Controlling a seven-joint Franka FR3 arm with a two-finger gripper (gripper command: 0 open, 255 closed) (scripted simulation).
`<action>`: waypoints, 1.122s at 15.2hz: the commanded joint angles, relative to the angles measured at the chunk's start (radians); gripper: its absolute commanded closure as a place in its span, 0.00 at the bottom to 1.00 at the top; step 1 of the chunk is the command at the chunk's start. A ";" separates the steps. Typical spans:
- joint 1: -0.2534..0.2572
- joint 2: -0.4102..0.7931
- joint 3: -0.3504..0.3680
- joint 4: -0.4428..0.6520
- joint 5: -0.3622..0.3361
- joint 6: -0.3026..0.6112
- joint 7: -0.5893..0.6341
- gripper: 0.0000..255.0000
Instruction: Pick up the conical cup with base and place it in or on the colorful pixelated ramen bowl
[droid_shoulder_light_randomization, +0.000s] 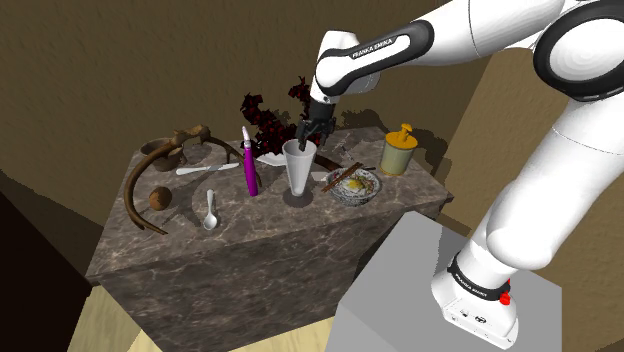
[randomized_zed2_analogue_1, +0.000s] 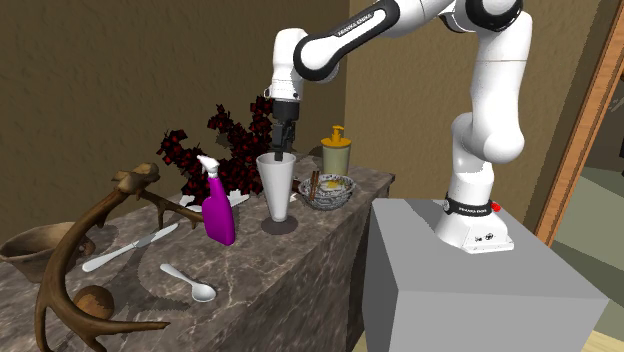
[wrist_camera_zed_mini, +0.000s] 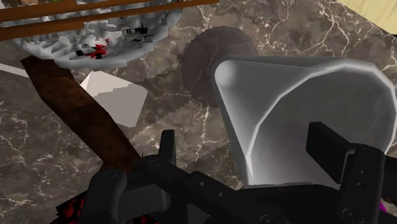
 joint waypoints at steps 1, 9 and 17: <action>0.000 0.003 0.000 -0.001 0.001 0.005 0.000 0.00; 0.000 0.003 0.000 -0.001 0.000 0.005 0.000 1.00; 0.000 -0.002 0.000 0.006 -0.001 -0.007 0.002 1.00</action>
